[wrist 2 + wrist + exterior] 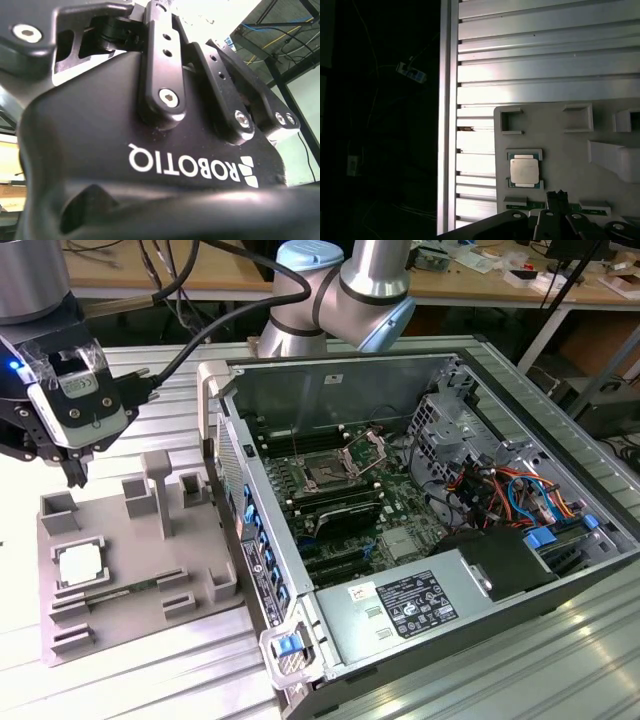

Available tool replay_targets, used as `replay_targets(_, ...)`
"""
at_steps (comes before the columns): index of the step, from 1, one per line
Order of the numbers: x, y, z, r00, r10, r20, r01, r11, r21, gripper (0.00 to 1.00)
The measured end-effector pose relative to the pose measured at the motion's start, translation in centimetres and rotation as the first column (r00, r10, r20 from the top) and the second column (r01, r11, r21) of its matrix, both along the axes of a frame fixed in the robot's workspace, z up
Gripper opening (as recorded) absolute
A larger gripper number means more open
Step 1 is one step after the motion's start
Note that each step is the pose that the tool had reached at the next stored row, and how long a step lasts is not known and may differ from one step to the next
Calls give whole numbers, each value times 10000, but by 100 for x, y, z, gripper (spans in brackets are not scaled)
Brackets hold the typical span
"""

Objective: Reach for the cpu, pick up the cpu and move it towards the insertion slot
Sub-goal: 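Reach for the cpu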

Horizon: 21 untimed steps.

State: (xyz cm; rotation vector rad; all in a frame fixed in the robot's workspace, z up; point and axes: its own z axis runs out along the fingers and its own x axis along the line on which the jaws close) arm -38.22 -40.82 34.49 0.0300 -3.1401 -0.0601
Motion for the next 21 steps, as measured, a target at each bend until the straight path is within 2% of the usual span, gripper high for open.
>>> replay_targets(10, -10, -1, -40, 10000, -1, 2, 1, 10000, 1, 11)
replay_targets(21, -37, -2, -51, 10000, 0, 0, 0, 10000, 0, 11)
